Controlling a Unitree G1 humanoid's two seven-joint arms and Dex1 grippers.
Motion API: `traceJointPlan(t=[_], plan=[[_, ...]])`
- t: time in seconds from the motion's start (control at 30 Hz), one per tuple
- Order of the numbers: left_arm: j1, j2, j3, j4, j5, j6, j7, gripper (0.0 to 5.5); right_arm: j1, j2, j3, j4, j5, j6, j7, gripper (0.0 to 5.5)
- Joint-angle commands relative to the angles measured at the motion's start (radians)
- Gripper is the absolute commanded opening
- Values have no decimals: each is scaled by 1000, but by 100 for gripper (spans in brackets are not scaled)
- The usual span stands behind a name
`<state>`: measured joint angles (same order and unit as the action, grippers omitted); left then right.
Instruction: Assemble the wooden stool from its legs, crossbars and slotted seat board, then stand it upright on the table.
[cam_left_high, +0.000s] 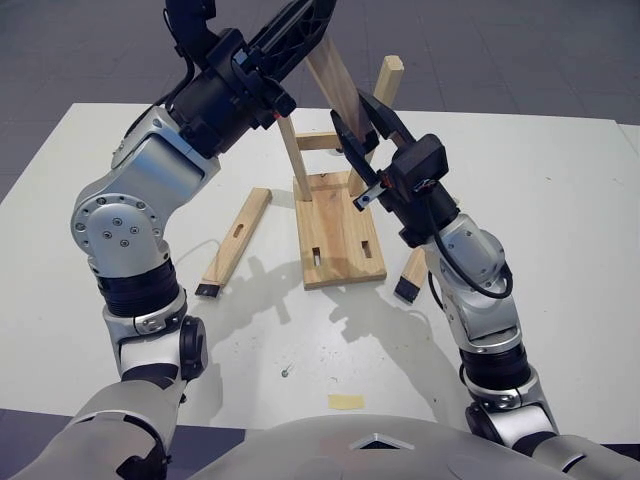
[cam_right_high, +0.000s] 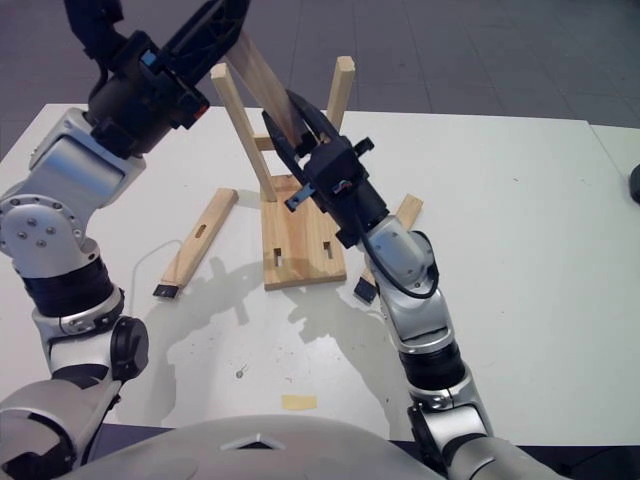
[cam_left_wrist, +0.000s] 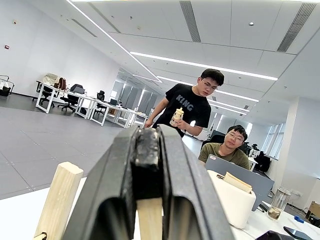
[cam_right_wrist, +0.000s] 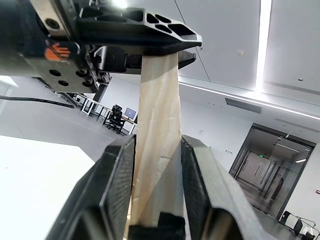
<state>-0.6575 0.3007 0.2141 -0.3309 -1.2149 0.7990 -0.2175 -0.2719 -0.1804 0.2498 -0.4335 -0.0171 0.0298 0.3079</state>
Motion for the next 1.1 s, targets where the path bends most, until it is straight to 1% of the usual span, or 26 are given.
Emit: traceJointPlan(t=[0.03, 0.13, 0.23, 0.27, 0.37, 0.4, 0.47, 0.57, 0.7, 0.77, 0.93, 1.1], plan=[[15, 53, -5, -41, 45, -10, -33, 43, -1, 8, 4, 15, -15, 4, -4, 177], [-5, 83, 36, -34, 88, -53, -25, 43, -9, 11, -7, 32, -16, 2, -9, 225], [-46, 119, 104, -16, 98, -94, -10, 43, -13, 6, -25, 44, -20, 0, -13, 276], [-60, 143, 137, -10, 101, -106, -2, 43, -13, 4, -34, 46, -20, 1, -17, 285], [-72, 221, 221, 6, 120, -127, 21, 43, -11, -6, -76, 49, -20, 8, -30, 348], [-60, 247, 240, 9, 130, -130, 23, 43, -7, -7, -93, 47, -15, 15, -35, 356], [-11, 278, 278, 17, 152, -131, 38, 43, 5, -15, -121, 48, -9, 21, -40, 394], [117, 284, 303, 40, 175, -108, 41, 43, 74, -36, -176, 5, -18, 41, -63, 446], [267, 257, 293, 90, 220, -98, 33, 43, 135, -67, -252, -30, -18, 69, -78, 515], [322, 233, 267, 121, 251, -110, 10, 43, 144, -71, -275, -33, -12, 80, -84, 536], [400, 179, 169, 161, 351, -141, -25, 43, 134, -65, -273, -15, -18, 84, -92, 540], [445, 154, 135, 185, 435, -174, -29, 43, 152, -60, -265, -24, -19, 89, -94, 540]])
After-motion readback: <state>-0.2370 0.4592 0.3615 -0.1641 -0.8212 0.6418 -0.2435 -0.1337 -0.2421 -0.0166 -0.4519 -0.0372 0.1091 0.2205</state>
